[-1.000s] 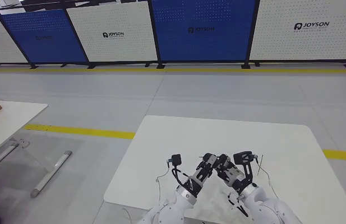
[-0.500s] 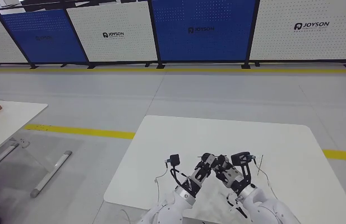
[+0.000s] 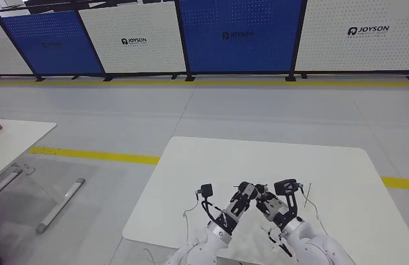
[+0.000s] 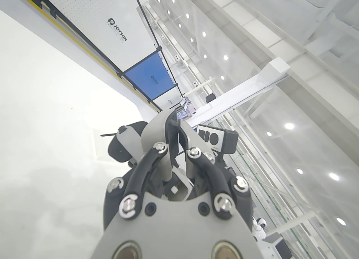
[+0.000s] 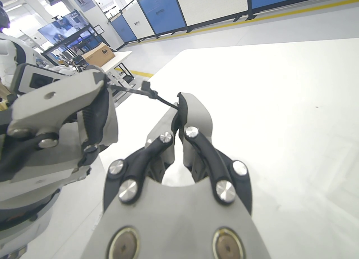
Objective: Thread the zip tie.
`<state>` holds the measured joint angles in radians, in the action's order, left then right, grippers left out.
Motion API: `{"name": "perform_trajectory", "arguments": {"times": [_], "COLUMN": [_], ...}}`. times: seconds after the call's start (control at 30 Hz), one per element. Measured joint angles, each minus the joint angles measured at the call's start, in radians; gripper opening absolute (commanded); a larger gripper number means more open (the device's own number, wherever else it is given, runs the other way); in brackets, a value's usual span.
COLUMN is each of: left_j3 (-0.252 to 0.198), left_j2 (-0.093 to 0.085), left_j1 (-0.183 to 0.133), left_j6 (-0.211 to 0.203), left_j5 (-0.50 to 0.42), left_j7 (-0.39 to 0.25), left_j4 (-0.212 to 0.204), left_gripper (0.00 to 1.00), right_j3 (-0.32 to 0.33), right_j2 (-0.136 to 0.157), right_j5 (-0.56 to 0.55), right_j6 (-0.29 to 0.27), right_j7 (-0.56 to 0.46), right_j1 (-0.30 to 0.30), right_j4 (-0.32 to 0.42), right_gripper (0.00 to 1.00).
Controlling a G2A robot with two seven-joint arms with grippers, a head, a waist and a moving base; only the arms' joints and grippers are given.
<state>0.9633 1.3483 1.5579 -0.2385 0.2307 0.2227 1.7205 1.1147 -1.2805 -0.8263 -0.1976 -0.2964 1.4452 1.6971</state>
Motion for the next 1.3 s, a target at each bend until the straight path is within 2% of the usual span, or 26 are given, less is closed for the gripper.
{"name": "perform_trajectory", "arguments": {"times": [0.4,0.63,0.67,0.7,0.9,1.1,1.3], "left_j3": [0.006,0.008,0.008,0.009,0.017,0.049,0.106], "left_j2": [-0.002,-0.003,-0.003,-0.003,-0.001,-0.002,-0.008], "left_j1": [0.015,0.021,0.021,0.019,0.006,0.006,0.022], "left_j6": [-0.024,-0.024,-0.02,-0.016,0.013,0.008,-0.003], "left_j5": [0.001,0.006,0.008,0.009,0.004,-0.027,-0.064], "left_j7": [0.002,-0.005,-0.005,-0.004,0.006,0.026,0.038], "left_j4": [0.034,0.044,0.041,0.038,0.011,0.002,0.002], "left_gripper": [0.0,0.0,0.0,0.0,0.0,0.0,0.0], "right_j3": [-0.012,-0.015,-0.013,-0.01,0.034,0.101,0.219], "right_j2": [-0.002,-0.001,-0.001,-0.001,0.006,0.015,0.026], "right_j5": [0.005,0.007,0.015,0.025,0.062,0.113,0.269], "right_j6": [0.006,0.005,0.002,-0.002,-0.017,-0.044,-0.119], "right_j7": [-0.008,-0.007,-0.007,-0.006,0.027,0.092,0.199], "right_j1": [-0.019,-0.022,-0.02,-0.019,0.013,0.07,0.168], "right_j4": [-0.032,-0.034,-0.033,-0.031,0.0,0.046,0.102], "right_gripper": [0.0,0.0,0.43,1.0,1.0,1.0,1.0]}}
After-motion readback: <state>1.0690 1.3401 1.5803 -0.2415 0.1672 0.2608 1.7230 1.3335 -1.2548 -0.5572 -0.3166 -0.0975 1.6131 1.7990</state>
